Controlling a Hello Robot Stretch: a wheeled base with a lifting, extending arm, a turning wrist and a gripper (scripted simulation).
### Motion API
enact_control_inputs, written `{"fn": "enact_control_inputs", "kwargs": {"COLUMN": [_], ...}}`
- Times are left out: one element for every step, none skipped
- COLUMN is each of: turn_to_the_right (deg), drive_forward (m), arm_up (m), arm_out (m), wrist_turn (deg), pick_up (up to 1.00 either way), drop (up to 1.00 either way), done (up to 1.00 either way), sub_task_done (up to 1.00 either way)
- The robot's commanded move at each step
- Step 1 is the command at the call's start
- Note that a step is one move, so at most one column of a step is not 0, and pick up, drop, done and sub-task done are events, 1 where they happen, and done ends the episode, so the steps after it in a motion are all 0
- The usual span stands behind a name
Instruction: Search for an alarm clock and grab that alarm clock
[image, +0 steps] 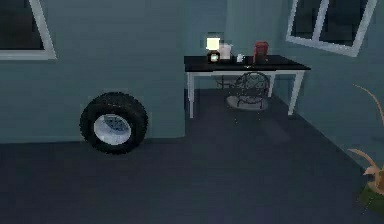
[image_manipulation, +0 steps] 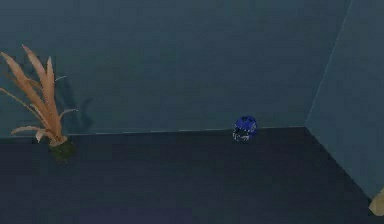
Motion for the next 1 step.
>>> {"fn": "enact_control_inputs", "kwargs": {"turn_to_the_right": [9.0], "drive_forward": [0.00], "arm_up": [0.00], "arm_out": [0.00], "wrist_turn": [0.0], "pick_up": [0.00], "drop": [0.00], "done": [0.00], "sub_task_done": [0.00]}}
